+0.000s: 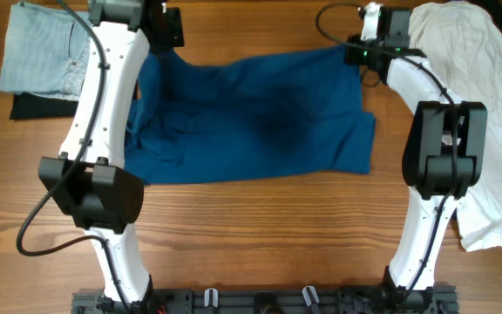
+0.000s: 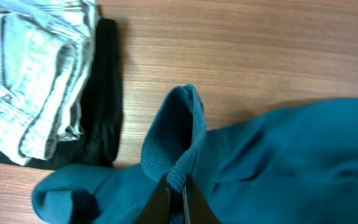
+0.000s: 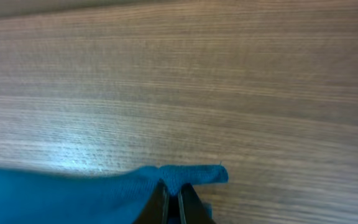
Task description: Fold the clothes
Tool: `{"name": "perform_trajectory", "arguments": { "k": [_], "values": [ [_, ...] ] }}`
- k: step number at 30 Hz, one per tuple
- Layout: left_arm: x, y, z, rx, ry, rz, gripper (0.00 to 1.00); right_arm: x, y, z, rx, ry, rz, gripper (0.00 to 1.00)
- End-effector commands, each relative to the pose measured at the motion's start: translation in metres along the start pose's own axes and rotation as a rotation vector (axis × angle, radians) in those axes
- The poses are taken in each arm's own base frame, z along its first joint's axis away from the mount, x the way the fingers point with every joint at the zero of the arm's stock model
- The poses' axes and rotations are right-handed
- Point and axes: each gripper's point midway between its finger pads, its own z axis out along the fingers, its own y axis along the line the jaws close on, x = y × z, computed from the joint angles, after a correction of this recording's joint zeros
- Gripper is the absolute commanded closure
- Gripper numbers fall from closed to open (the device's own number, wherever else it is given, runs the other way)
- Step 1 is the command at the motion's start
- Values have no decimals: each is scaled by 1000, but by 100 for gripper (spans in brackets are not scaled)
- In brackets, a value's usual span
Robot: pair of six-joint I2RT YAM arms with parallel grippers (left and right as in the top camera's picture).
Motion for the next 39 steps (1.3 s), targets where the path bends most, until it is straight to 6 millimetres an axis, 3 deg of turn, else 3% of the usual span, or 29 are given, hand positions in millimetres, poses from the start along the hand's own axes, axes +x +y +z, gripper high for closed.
{"name": "perform_trajectory", "arguments": {
  "k": [1, 6, 9, 13, 17, 23, 28, 29, 30, 31, 32, 33, 34, 35, 36, 39],
  "values": [
    [-13, 32, 3, -40, -30, -68, 96, -75, -13, -60, 41, -129, -12, 96],
    [-21, 53, 5, -58, -52, -110, 96, -76, -35, -137, 86, -49, -1, 96],
    [-13, 53, 6, -54, -17, -106, 96, -57, -44, -167, 75, 33, 29, 96],
    [27, 44, 3, -9, 152, -81, 96, -7, -42, -170, 45, 225, 32, 96],
    [72, 35, -8, 43, 343, -69, 96, 21, -41, -178, 44, 343, 65, 96],
    [109, 27, -21, 30, 495, -23, 96, 67, -38, -198, 33, 534, 130, 96],
    [151, 32, 5, -27, 635, 7, 96, 108, -35, -195, 20, 654, 161, 93],
    [161, 37, 14, -55, 658, 17, 94, 116, -38, -195, 34, 677, 161, 80],
    [168, 39, 19, -69, 678, 23, 89, 121, -40, -195, 46, 694, 160, 68],
    [176, 40, 24, -77, 699, 27, 67, 125, -41, -196, 58, 704, 158, 53],
    [183, 41, 28, -80, 714, 29, 53, 126, -41, -196, 57, 708, 159, 44],
    [187, 41, 31, -81, 722, 30, 40, 126, -41, -196, 57, 708, 159, 41],
    [187, 41, 33, -81, 721, 30, 20, 125, -41, -196, 57, 707, 159, 36],
    [186, 40, 34, -80, 713, 29, 10, 125, -42, -195, 57, 703, 158, 29],
    [182, 41, 37, -87, 694, 30, 0, 121, -43, -193, 59, 686, 153, 26],
    [167, 47, 38, -113, 627, 30, 0, 115, -45, -180, 42, 644, 115, 21]
  ]
}}
